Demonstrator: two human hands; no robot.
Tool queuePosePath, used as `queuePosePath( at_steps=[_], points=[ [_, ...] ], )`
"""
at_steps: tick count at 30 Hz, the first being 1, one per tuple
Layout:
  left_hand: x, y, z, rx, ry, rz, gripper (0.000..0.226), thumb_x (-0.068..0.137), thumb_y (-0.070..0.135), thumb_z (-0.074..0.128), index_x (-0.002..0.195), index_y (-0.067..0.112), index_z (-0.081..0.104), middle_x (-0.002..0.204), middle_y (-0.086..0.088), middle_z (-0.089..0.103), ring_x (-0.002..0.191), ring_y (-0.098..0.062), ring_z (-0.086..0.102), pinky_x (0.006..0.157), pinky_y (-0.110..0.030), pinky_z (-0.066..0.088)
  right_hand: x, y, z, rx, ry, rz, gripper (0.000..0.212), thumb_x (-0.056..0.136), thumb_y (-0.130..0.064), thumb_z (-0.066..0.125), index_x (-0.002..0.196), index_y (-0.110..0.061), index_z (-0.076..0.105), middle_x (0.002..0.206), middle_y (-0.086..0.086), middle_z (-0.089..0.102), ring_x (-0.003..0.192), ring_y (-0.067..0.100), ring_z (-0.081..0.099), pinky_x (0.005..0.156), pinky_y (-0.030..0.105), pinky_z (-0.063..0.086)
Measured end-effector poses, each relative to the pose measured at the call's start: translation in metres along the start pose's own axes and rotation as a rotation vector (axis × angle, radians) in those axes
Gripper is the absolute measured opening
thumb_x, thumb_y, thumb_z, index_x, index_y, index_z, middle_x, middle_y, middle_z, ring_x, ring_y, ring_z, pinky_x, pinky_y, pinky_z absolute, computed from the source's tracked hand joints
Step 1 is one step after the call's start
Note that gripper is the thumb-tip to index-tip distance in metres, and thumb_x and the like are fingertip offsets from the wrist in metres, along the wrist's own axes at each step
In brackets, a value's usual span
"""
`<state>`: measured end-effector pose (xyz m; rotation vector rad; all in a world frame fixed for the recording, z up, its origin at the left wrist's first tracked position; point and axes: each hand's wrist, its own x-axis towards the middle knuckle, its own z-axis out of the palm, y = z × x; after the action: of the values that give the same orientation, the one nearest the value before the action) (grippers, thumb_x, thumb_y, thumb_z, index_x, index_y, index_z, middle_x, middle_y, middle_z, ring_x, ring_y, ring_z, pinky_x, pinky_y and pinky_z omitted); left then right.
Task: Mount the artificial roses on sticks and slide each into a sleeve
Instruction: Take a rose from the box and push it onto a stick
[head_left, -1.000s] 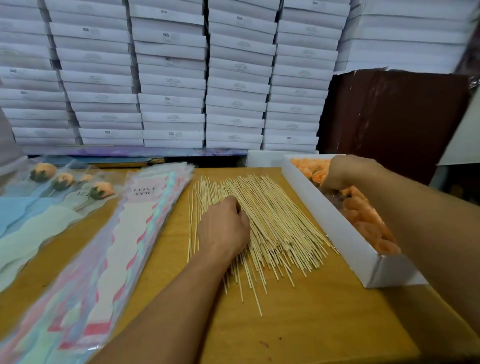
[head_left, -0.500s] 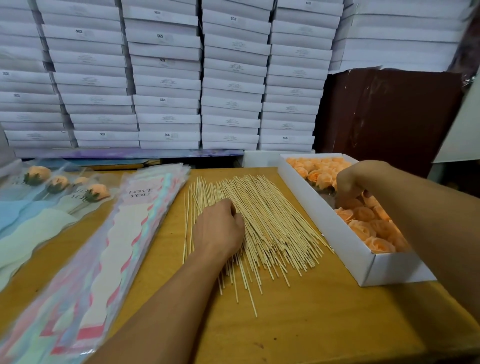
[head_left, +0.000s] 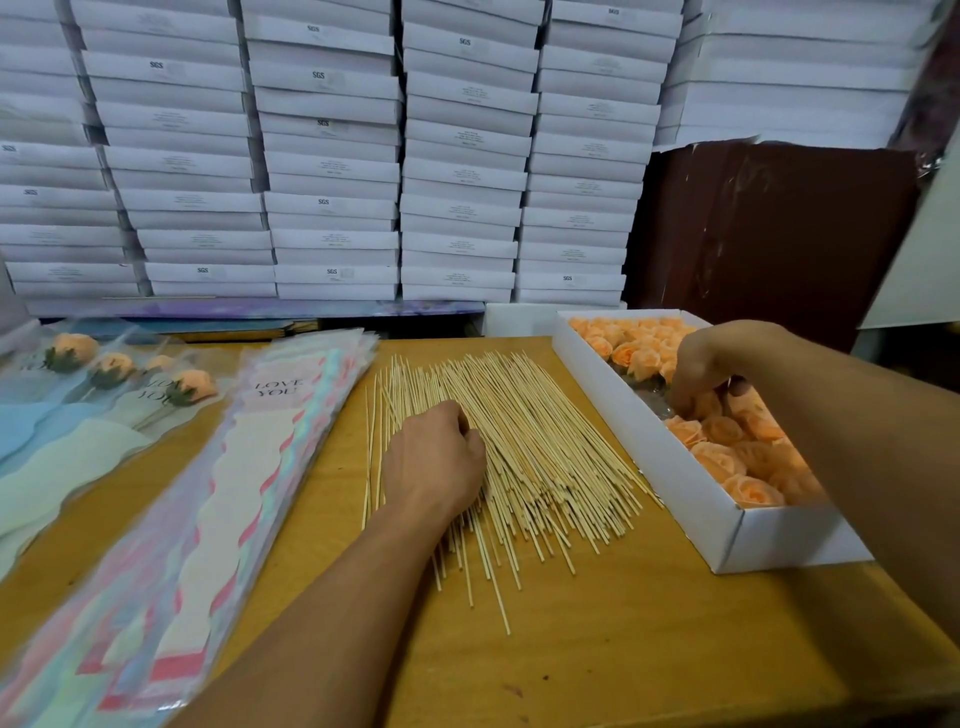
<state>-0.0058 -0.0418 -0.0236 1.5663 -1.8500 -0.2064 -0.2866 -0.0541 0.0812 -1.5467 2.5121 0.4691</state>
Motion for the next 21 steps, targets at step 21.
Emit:
queuePosePath(
  at_steps=[21],
  points=[
    [0.0, 0.002, 0.0, -0.339, 0.051, 0.136, 0.038, 0.092, 0.043, 0.067, 0.119, 0.015, 0.07, 0.082, 0.009, 0.064, 0.075, -0.003, 0.058, 0.07, -0.021, 0.047, -0.041, -0.08, -0.033, 0.383, 0.436, -0.294, 0.032, 0.084, -0.038, 0.067, 0.062, -0.017, 0.063, 0.035, -0.01, 0.053, 0.035, 0.01, 0.051, 0.035, 0.017, 0.032]
  ],
)
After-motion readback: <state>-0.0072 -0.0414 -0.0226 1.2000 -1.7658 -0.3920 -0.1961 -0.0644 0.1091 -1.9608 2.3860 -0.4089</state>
